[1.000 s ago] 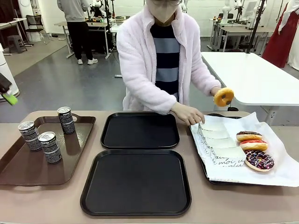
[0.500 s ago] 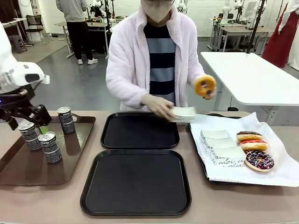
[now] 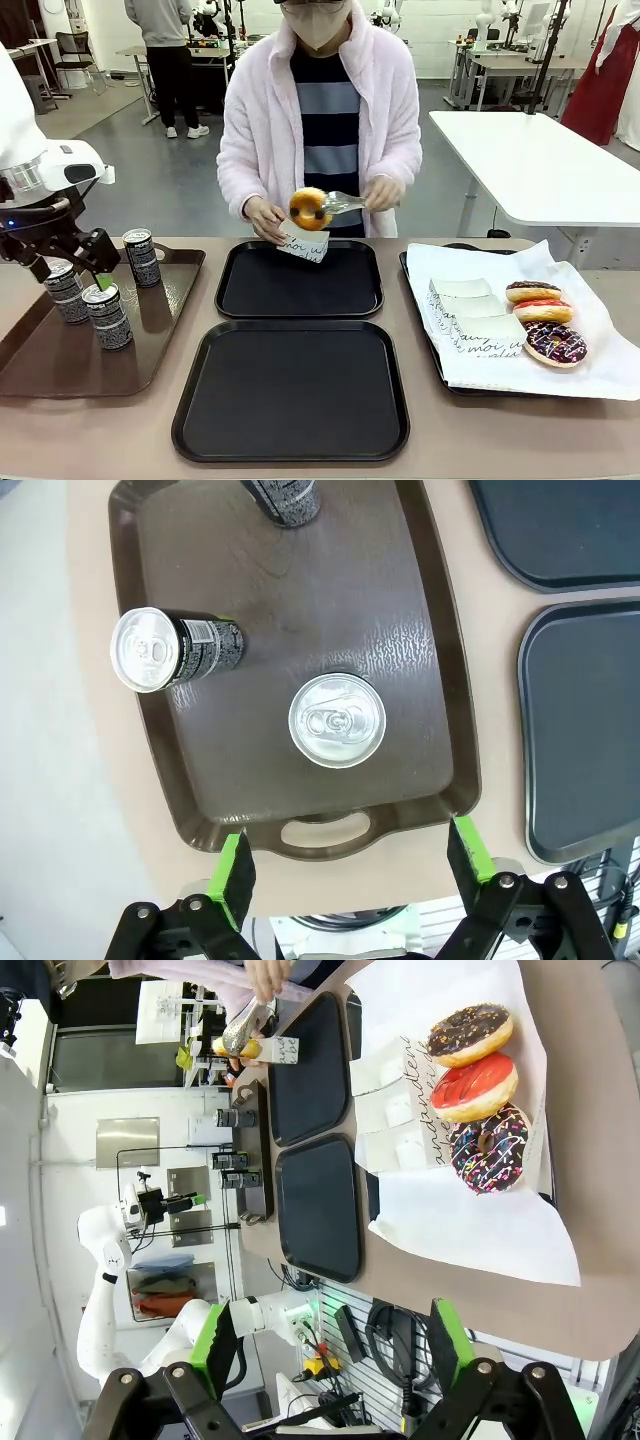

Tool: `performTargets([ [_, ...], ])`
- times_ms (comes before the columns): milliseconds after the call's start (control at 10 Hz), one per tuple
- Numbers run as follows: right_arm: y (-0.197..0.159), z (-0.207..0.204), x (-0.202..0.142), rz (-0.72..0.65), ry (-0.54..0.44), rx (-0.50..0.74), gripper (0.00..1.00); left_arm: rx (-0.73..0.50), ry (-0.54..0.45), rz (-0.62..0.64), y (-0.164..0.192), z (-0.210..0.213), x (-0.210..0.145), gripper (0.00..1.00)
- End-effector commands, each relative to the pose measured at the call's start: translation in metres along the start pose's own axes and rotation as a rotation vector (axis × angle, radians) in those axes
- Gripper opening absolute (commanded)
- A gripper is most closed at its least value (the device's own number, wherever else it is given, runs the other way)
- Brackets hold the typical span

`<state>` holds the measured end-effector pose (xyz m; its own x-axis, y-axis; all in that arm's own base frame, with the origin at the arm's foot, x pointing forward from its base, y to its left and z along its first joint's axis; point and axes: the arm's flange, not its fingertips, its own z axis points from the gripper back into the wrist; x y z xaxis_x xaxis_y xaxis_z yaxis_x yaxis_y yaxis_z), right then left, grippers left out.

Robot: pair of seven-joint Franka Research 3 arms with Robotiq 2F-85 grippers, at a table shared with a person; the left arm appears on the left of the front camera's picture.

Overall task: Set up donuts and drinks on trays.
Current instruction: Pick up one Pepsi coke and place it on the Flat Tray.

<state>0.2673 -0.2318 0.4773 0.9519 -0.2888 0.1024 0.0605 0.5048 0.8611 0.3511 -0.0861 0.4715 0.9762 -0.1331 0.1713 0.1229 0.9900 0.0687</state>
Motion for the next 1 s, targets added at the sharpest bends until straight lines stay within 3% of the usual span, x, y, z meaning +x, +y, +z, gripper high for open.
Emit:
performTargets([
  [0, -0.001, -0.001, 0.0, 0.01, -0.004, 0.02, 1.0, -0.002, -0.003, 0.002, 0.0, 0.0, 0.0, 1.0],
  [400, -0.001, -0.001, 0.0, 0.01, -0.004, 0.02, 1.0, 0.004, -0.037, 0.042, -0.003, -0.026, 0.024, 1.0],
  [900, -0.001, -0.001, 0.0, 0.01, -0.004, 0.02, 1.0, 0.006, 0.042, 0.164, 0.006, -0.068, 0.052, 1.0],
])
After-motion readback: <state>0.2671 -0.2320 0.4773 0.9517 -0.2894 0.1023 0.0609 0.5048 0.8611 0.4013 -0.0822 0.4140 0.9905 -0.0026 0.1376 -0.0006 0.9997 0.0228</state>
